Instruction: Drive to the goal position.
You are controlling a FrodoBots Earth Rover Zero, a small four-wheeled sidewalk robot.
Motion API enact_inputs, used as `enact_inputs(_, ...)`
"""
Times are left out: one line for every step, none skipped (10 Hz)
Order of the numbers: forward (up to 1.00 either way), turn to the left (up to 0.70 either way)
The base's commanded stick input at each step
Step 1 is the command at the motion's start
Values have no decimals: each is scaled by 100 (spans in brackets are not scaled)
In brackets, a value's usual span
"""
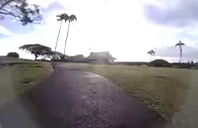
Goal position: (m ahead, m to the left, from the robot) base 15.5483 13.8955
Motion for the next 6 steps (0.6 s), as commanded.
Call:
enact_inputs(60, 0)
enact_inputs(60, 0)
enact_inputs(60, 0)
enact_inputs(60, 0)
enact_inputs(60, 10)
enact_inputs(60, 15)
